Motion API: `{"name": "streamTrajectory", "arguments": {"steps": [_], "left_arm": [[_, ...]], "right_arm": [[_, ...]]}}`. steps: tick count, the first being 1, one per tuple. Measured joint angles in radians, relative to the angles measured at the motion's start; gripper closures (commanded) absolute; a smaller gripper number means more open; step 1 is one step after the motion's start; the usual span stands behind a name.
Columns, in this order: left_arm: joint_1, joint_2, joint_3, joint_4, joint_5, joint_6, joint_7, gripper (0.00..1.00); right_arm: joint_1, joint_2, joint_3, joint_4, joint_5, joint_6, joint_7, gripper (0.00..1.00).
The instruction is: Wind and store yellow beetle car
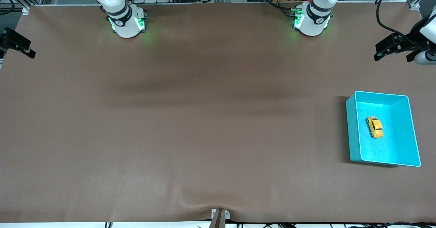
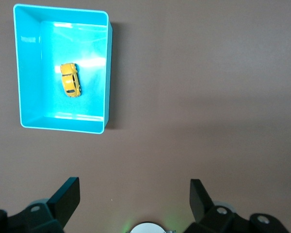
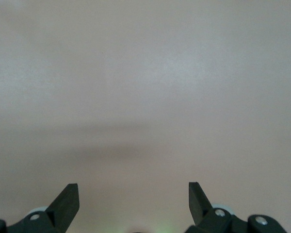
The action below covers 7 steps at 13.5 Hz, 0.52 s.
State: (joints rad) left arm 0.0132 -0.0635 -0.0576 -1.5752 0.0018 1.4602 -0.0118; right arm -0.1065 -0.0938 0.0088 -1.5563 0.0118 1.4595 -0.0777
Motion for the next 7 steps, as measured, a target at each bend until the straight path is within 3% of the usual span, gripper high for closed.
{"name": "streamTrajectory", "arguments": {"steps": [7], "left_arm": [[0.000, 0.000, 0.000, -0.003, 0.000, -0.004, -0.024, 0.00]], "right_arm": [[0.000, 0.003, 0.004, 0.001, -0.005, 0.004, -0.022, 0.00]]}}
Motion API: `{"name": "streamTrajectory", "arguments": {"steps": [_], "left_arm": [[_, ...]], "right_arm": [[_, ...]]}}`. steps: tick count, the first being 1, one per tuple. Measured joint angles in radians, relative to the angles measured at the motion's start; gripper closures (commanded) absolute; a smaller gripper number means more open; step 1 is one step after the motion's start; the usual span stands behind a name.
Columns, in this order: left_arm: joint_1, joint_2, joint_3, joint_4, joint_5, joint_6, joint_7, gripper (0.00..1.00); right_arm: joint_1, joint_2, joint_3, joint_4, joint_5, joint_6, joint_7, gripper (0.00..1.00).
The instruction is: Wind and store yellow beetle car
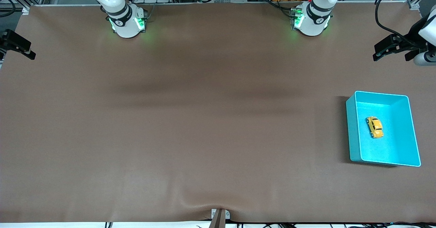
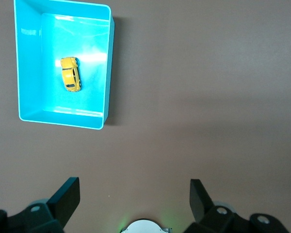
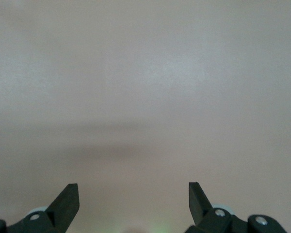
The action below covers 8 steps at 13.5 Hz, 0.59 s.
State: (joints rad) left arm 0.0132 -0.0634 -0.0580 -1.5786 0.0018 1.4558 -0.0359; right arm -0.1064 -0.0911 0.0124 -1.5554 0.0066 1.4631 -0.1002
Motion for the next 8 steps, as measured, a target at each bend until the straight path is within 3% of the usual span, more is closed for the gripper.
{"name": "streamTrajectory", "arguments": {"steps": [8], "left_arm": [[0.000, 0.000, 0.000, -0.001, 0.000, 0.000, 0.000, 0.00]], "right_arm": [[0.002, 0.000, 0.007, 0.000, 0.000, 0.000, -0.049, 0.00]]}}
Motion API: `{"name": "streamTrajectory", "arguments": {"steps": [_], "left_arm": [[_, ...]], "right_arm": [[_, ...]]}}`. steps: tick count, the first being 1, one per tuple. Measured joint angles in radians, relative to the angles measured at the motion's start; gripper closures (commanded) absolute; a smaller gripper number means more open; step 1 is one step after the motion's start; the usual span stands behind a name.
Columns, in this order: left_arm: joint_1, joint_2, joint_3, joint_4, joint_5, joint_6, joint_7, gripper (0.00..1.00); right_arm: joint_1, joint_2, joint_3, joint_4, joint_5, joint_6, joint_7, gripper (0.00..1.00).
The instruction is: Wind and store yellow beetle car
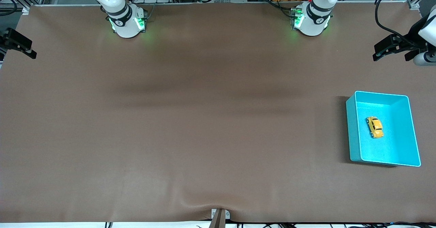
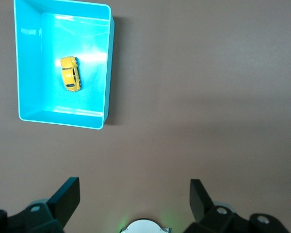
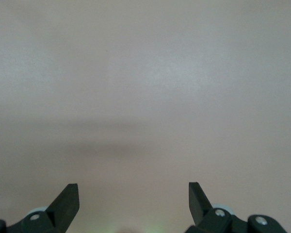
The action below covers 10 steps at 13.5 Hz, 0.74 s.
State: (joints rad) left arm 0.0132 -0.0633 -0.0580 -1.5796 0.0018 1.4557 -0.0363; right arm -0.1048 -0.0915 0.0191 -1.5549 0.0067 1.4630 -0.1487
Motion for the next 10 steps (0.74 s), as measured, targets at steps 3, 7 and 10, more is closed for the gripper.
{"name": "streamTrajectory", "arguments": {"steps": [3, 7, 10], "left_arm": [[0.000, 0.000, 0.000, -0.001, 0.000, 0.000, 0.000, 0.00], [0.000, 0.000, 0.000, -0.001, 0.000, 0.000, 0.000, 0.00], [0.000, 0.000, 0.000, -0.001, 0.000, 0.000, 0.000, 0.00]], "right_arm": [[0.004, 0.000, 0.005, 0.000, 0.000, -0.015, -0.012, 0.00], [0.005, 0.000, 0.008, 0.000, 0.001, -0.037, -0.027, 0.00], [0.005, 0.000, 0.007, 0.000, 0.002, -0.039, -0.046, 0.00]]}}
